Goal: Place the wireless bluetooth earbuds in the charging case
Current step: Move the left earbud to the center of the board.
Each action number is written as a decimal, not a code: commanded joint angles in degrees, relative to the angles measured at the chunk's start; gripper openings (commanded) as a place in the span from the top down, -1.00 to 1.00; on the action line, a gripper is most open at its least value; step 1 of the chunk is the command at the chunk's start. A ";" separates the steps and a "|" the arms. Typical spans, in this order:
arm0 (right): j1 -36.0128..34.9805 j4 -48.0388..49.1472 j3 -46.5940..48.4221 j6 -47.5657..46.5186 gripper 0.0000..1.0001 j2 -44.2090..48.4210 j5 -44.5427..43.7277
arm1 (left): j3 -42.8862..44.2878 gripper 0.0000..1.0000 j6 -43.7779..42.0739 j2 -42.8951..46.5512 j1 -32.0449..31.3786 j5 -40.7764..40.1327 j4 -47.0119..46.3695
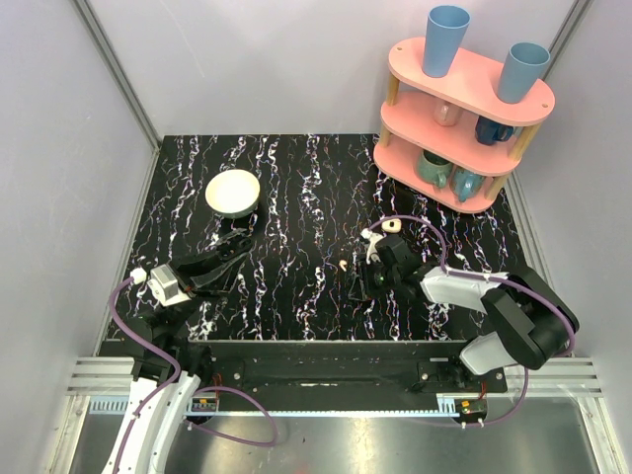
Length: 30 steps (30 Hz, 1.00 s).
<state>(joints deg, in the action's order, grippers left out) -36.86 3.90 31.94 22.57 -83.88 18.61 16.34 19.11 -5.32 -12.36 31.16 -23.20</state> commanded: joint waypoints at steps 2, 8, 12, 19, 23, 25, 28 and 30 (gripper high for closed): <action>-1.02 -5.66 1.28 0.20 0.31 1.61 -2.62 | 0.36 0.91 0.31 0.49 0.32 -0.40 -2.11; -1.98 -6.45 2.07 -0.16 0.30 0.56 -3.06 | 0.36 0.91 0.31 0.66 0.32 -0.40 -2.11; -3.12 -6.71 2.86 -0.86 0.30 -0.76 -3.84 | 0.36 0.91 0.31 0.75 0.32 -0.40 -2.02; -4.09 -7.15 3.56 -1.12 0.28 -1.91 -6.13 | 0.36 0.91 0.31 0.84 0.32 -0.40 -1.94; -4.09 -9.00 4.00 0.02 0.27 -0.33 -8.32 | 0.36 0.90 0.31 0.84 0.32 -0.40 -1.94; -4.01 -9.70 3.74 0.63 0.25 0.99 -9.38 | 0.36 0.90 0.22 0.75 0.32 -0.48 -1.94; -4.01 -10.67 3.39 2.04 0.14 3.62 -11.75 | 0.36 0.90 0.31 0.93 0.32 -0.48 -1.85; -4.01 -10.67 3.21 2.66 0.12 5.65 -12.28 | 0.36 0.90 0.31 0.84 0.32 -0.48 -1.85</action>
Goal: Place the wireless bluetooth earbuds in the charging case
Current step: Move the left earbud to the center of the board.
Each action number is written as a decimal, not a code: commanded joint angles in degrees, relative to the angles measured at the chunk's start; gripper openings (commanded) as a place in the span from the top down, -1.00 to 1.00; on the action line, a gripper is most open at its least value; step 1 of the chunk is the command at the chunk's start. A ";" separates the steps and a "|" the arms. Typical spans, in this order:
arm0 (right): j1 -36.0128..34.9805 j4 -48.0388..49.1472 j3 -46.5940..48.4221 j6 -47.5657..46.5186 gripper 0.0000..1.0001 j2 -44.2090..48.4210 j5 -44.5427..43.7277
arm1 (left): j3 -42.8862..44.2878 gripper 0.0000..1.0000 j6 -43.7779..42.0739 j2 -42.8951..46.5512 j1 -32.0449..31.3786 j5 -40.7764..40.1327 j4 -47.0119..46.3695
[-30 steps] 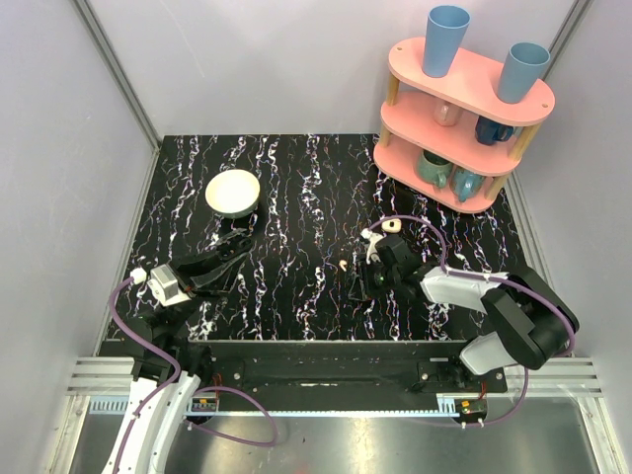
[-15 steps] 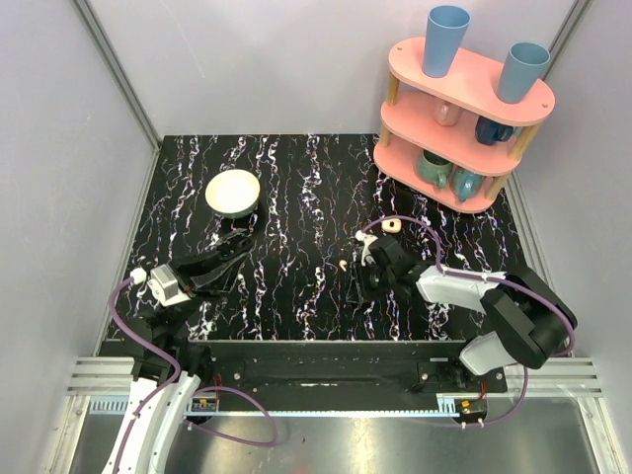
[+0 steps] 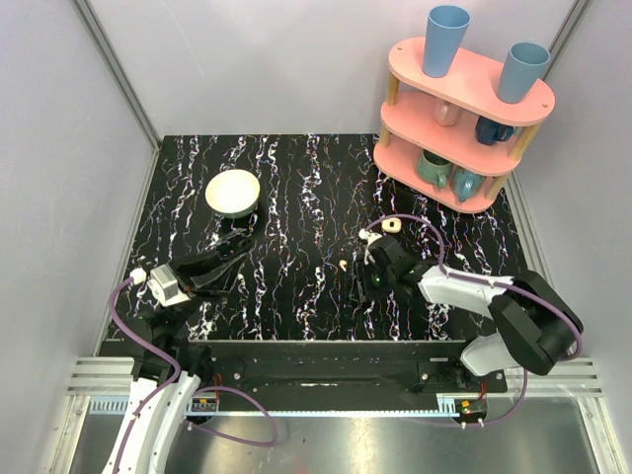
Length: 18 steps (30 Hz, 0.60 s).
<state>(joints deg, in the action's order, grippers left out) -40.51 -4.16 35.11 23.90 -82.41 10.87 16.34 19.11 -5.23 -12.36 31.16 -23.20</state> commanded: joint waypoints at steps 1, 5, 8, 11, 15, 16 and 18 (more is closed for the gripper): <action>-0.36 -2.60 -0.04 1.50 0.11 5.49 -4.72 | 0.36 0.90 0.31 0.67 0.32 -0.48 -1.85; -0.45 -2.87 -0.66 2.99 0.11 8.14 -5.51 | 0.36 0.89 0.31 0.75 0.23 -0.48 -1.94; -0.36 -3.65 -1.28 3.60 0.11 9.02 -6.03 | 0.36 0.89 0.31 0.84 0.32 -0.48 -1.94; -0.97 -6.37 -0.75 4.23 0.14 8.32 -8.22 | 0.36 0.89 0.31 0.75 0.32 -0.48 -1.94; -4.13 -8.93 0.65 5.36 0.14 7.09 -13.41 | 0.36 0.89 0.40 0.66 0.32 -0.48 -2.11; -5.27 -9.37 1.27 6.32 0.14 6.39 -14.64 | 0.36 0.89 0.40 0.66 0.32 -0.48 -2.02; -6.07 -10.25 1.62 7.21 0.14 5.86 -17.55 | 0.27 0.89 0.40 0.66 0.32 -0.40 -2.02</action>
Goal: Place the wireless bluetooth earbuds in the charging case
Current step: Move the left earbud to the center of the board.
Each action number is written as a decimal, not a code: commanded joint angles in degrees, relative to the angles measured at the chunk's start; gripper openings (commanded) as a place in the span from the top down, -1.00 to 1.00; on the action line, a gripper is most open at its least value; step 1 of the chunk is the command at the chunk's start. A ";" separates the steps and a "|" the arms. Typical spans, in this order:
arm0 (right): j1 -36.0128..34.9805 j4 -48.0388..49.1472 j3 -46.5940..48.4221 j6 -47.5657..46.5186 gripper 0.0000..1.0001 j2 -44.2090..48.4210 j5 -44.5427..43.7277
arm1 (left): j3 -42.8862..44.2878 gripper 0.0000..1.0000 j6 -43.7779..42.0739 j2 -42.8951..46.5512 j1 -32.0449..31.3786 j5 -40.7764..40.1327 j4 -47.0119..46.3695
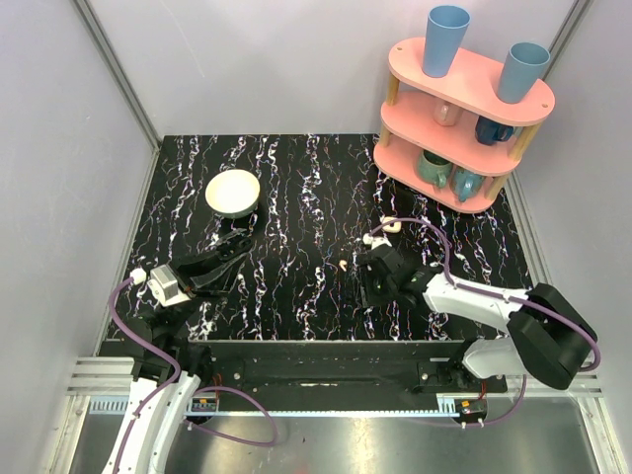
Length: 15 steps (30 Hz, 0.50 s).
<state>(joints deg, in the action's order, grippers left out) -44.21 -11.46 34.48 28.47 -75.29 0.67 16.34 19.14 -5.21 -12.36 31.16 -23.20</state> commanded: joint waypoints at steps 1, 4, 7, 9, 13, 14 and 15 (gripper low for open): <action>-3.07 -2.95 2.17 3.17 0.14 -1.61 -8.04 | 0.36 0.89 0.29 0.64 0.32 -0.48 -2.02; -4.04 -2.86 2.43 4.40 0.14 -2.49 -10.06 | 0.36 0.89 0.29 0.55 0.32 -0.48 -2.02; -4.84 -2.77 2.78 5.19 0.13 -3.46 -11.82 | 0.36 0.89 0.29 0.64 0.32 -0.48 -2.02; -5.19 -2.42 3.05 5.46 0.13 -4.08 -12.35 | 0.27 0.89 0.29 0.64 0.32 -0.48 -2.02; -6.50 -2.16 4.36 6.16 0.13 -6.36 -13.32 | 0.36 0.89 0.29 0.73 0.32 -0.40 -2.02; -6.77 -2.16 4.54 6.51 0.14 -6.89 -13.58 | 0.36 0.89 0.20 0.64 0.32 -0.48 -2.02; -7.38 -2.16 4.63 6.86 0.14 -7.33 -13.85 | 0.36 0.90 0.20 0.73 0.32 -0.48 -1.94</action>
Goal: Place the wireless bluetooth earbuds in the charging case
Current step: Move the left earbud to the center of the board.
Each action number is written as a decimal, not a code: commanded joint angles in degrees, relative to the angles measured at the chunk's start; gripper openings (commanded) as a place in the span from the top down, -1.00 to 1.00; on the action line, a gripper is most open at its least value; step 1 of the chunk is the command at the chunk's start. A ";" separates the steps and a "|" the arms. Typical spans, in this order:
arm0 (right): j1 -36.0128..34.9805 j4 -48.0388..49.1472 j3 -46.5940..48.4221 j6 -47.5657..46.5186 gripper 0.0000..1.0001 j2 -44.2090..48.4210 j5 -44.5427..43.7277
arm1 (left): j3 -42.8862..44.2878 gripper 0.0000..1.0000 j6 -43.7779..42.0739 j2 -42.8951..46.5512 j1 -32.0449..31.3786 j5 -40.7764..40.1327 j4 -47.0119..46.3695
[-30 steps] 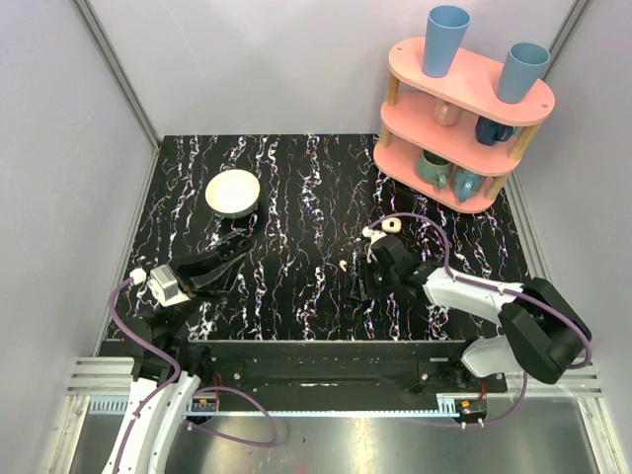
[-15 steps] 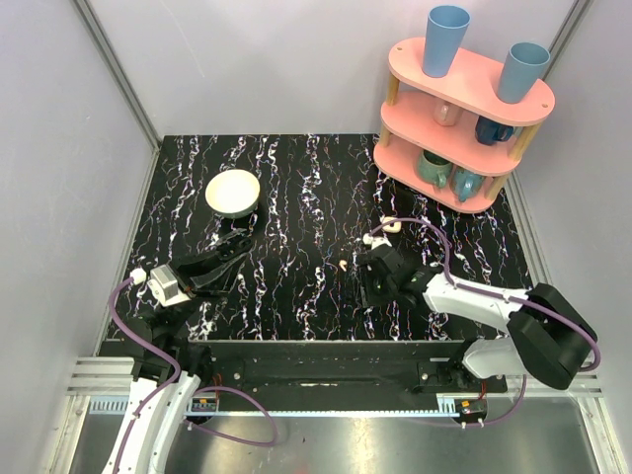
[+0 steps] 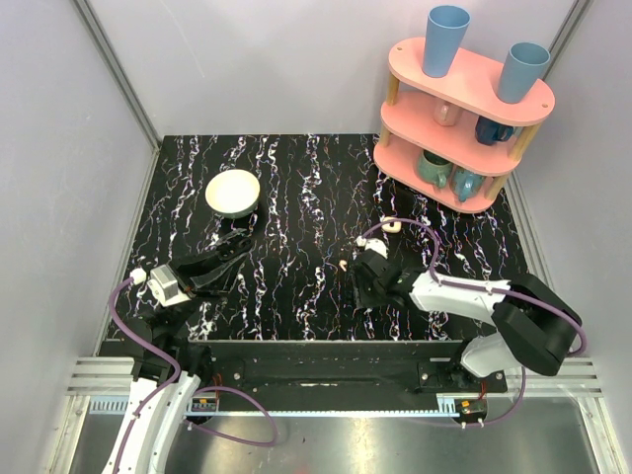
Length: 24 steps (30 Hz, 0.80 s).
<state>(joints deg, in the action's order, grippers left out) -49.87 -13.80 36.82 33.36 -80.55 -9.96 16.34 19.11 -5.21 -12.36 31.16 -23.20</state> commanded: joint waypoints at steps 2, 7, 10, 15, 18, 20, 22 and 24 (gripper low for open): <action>-2.42 0.35 2.56 2.49 0.14 -3.03 -3.31 | 0.36 0.90 0.13 0.82 0.41 -0.48 -1.85; -4.45 0.44 3.70 3.64 0.14 -5.13 -3.76 | 0.45 0.90 0.13 0.91 0.41 -0.48 -1.76; -5.06 0.27 4.31 4.42 0.14 -5.58 -3.58 | 0.45 0.89 0.13 0.82 0.41 -0.40 -1.76; -6.12 -0.26 4.93 5.74 0.15 -5.32 -4.02 | 0.45 0.90 0.13 0.99 0.41 -0.48 -1.76; -6.47 0.18 5.19 5.84 0.15 -5.84 -3.49 | 0.45 0.90 0.13 1.08 0.41 -0.48 -1.76; -6.73 0.62 5.72 5.48 0.14 -6.89 -2.97 | 0.45 0.90 0.13 0.99 0.41 -0.40 -1.67; -7.35 0.88 6.42 5.04 0.15 -7.42 -2.35 | 0.45 0.90 0.13 1.08 0.32 -0.48 -1.76; -7.79 1.06 6.77 4.87 0.14 -7.60 -2.00 | 0.45 0.90 0.05 1.17 0.41 -0.48 -1.67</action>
<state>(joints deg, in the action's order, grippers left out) -56.23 -12.99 42.00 37.85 -86.72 -12.67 16.34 19.11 -4.84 -12.36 31.16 -23.18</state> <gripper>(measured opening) 0.426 0.330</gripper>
